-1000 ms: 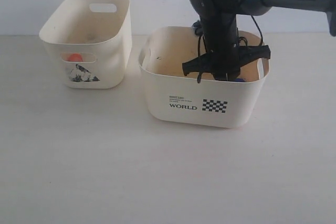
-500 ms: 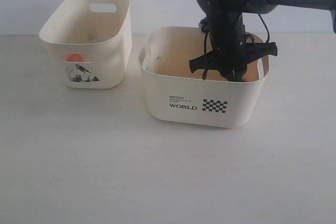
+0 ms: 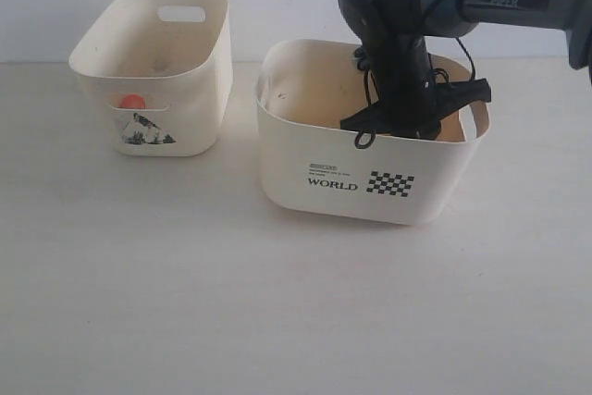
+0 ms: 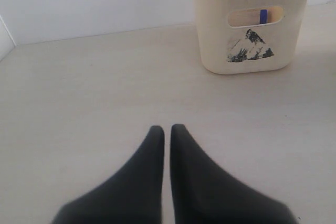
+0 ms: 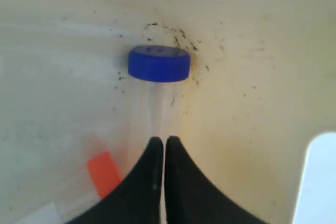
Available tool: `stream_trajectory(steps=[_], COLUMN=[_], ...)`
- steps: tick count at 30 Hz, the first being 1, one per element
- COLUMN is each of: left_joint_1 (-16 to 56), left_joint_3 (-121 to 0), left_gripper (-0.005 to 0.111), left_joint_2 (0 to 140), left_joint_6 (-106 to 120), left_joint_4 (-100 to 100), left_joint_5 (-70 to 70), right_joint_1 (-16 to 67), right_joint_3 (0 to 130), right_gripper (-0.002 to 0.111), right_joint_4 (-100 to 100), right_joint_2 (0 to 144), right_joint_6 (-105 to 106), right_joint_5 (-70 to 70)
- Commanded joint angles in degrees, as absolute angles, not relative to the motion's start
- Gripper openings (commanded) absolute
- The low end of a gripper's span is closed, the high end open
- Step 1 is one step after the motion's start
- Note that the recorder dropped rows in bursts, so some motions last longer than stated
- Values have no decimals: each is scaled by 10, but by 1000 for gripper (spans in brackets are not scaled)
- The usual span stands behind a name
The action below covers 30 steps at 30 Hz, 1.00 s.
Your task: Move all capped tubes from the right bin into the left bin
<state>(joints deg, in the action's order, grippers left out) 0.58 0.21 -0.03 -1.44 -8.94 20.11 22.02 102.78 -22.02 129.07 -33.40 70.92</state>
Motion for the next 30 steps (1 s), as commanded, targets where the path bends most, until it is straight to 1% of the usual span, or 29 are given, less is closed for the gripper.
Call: stream_trajectory(steps=[1, 3, 5, 6, 7, 12, 14, 18, 20, 26, 30], left_joint_1=[6, 6, 6, 6, 6, 6, 6, 6, 6, 6, 6], left_joint_3=[0, 0, 0, 0, 0, 0, 0, 0, 0, 0, 0], left_gripper=[4, 4, 4, 4, 4, 4, 4, 4, 4, 4, 4], left_joint_2=[0, 0, 0, 0, 0, 0, 0, 0, 0, 0, 0], left_joint_6=[-20, -20, -20, -20, -20, -20, -20, -20, -20, -20, -20], left_joint_4=[-86, -86, -86, -86, -86, -86, -86, -86, -86, -86, -86], left_joint_5=[196, 196, 196, 196, 196, 196, 196, 196, 196, 196, 196], right_joint_1=[217, 218, 218, 218, 218, 218, 218, 218, 218, 218, 218], right_joint_3=[1026, 1026, 1026, 1026, 1026, 1026, 1026, 1028, 1029, 1029, 1029], right_gripper=[18, 37, 51, 56, 58, 58, 56, 38, 32, 22, 22], right_joint_4=[-185, -185, -184, -184, -184, -184, -182, -183, -185, -188, -177], right_joint_2=[1295, 1295, 1295, 1295, 1295, 1300, 1300, 1290, 1275, 1237, 1214], right_joint_6=[-305, -306, -316, -321, -323, -324, -327, -322, -324, -324, -324], right_joint_5=[700, 700, 700, 700, 700, 700, 700, 700, 700, 700, 700])
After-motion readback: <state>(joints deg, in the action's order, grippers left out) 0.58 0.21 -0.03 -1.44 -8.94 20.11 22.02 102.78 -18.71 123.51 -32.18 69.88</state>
